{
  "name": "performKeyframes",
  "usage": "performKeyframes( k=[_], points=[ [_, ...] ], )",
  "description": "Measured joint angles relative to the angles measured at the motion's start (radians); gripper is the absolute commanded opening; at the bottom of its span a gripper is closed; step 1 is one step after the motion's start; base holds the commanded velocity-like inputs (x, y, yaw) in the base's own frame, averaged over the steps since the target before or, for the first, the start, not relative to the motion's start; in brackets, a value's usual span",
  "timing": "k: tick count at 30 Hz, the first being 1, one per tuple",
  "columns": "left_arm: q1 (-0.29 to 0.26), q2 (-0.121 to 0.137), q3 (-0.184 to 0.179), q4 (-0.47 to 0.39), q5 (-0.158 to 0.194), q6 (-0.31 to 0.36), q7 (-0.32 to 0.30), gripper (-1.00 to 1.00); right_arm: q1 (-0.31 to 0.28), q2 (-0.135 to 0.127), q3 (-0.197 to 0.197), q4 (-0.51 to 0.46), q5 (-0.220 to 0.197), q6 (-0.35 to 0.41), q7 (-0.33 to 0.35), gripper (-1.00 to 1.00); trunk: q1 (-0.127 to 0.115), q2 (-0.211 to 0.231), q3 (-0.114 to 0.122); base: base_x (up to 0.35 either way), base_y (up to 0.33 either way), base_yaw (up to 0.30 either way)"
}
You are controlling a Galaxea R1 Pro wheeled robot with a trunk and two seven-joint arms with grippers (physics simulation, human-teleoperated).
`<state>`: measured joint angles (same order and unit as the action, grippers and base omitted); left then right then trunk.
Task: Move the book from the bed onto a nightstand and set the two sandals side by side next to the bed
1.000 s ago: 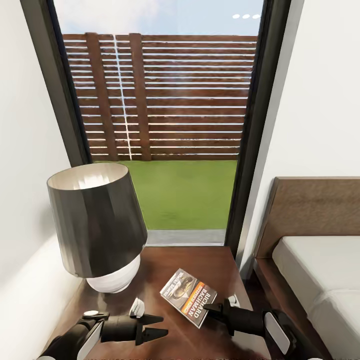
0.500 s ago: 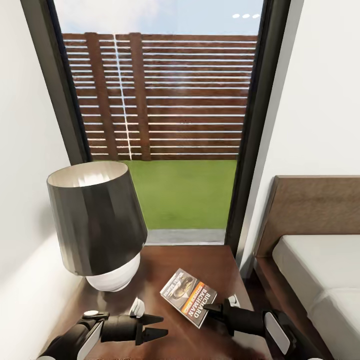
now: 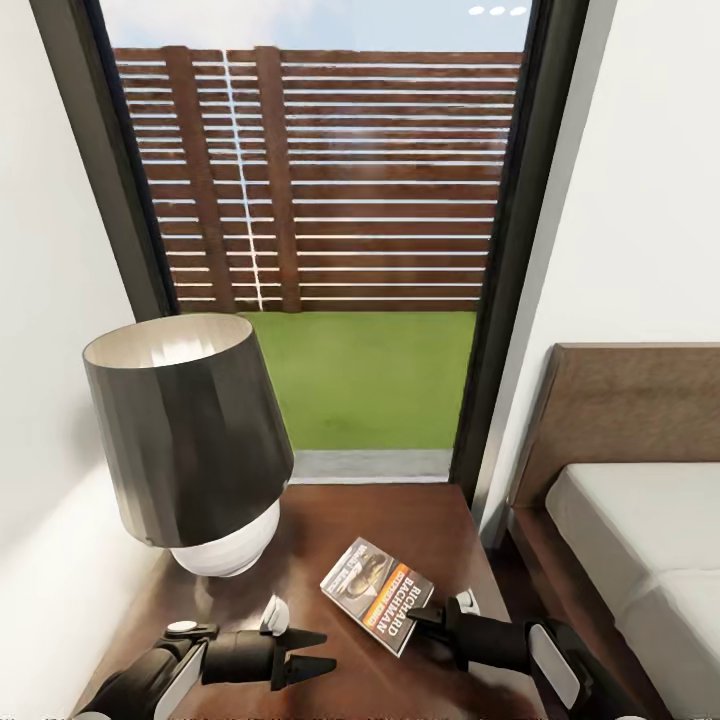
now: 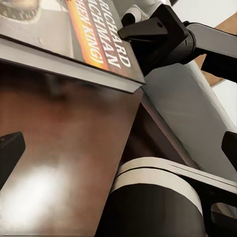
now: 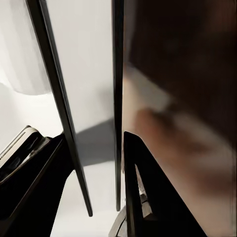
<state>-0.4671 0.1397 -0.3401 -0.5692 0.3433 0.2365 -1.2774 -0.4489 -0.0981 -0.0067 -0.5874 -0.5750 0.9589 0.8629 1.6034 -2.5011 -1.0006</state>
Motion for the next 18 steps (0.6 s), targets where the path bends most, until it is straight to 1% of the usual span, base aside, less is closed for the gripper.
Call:
performKeyframes(
  k=[2,15,18],
  points=[
    [0.000,0.000,0.000,0.000,0.000,0.000,0.000,1.00,0.000,0.000,0.000,0.000,-0.002,0.001,0.000,-1.00,0.001,0.000,-0.008,0.000,0.000,0.000],
    [0.000,0.000,0.000,0.000,0.000,0.000,0.000,1.00,0.000,0.000,0.000,0.000,-0.003,0.001,0.001,-1.00,0.001,-0.001,-0.008,0.000,0.000,0.000],
    [0.000,0.000,0.000,0.000,0.000,0.000,0.000,1.00,0.000,0.000,0.000,0.000,-0.003,0.002,0.002,-1.00,0.002,-0.001,-0.019,0.000,0.000,0.000]
  ],
)
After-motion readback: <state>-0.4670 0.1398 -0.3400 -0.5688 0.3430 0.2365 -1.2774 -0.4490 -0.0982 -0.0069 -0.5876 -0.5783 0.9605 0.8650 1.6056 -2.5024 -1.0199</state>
